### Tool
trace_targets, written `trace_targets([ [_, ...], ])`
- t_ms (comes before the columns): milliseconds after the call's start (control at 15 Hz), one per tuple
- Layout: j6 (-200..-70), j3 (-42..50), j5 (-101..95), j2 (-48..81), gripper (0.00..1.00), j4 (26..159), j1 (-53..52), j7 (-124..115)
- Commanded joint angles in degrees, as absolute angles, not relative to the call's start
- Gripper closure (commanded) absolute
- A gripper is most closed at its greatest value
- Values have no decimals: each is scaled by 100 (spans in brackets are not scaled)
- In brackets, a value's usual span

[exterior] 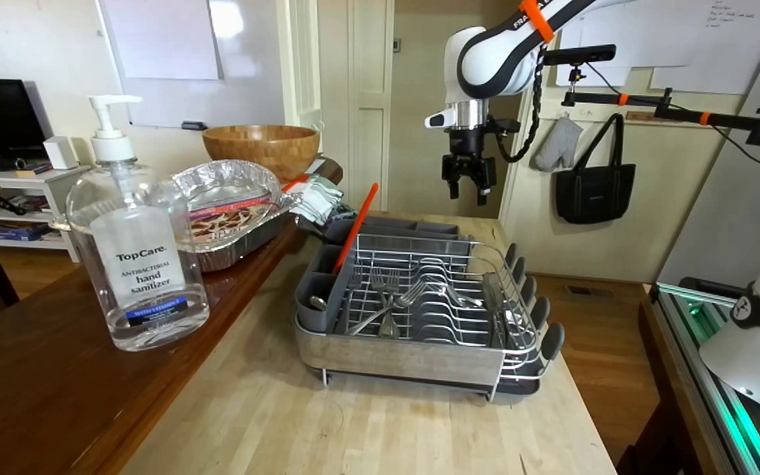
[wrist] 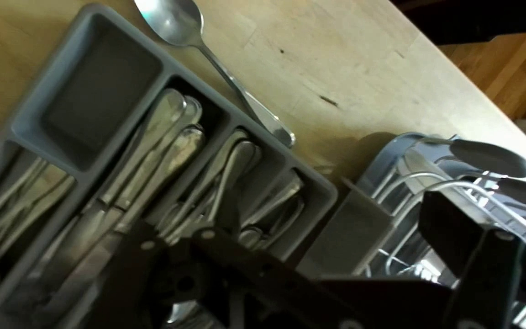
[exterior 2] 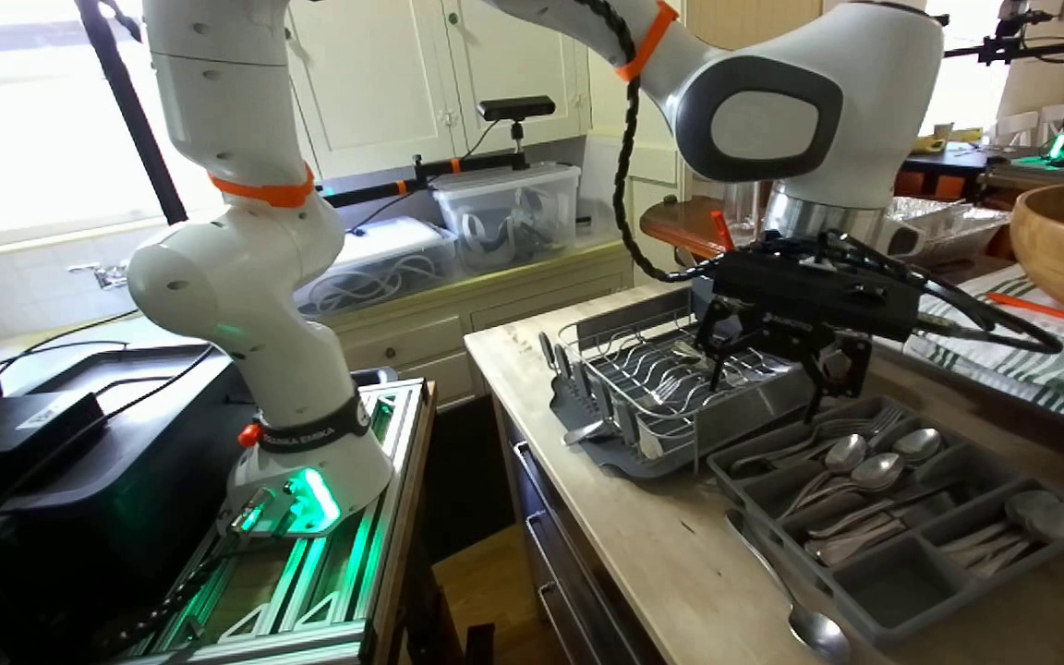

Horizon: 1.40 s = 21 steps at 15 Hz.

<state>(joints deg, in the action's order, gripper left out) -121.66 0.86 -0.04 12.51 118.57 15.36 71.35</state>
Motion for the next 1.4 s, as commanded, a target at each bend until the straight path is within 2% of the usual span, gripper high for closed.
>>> trace_targets([
  [0,-11893,113,-155,918,0,12241,1240,7817],
  [733,-11906,29,-22,1165,0,11950,932,8204],
  [1333,-11855,-562,346,916,0,12728,330,9461],
])
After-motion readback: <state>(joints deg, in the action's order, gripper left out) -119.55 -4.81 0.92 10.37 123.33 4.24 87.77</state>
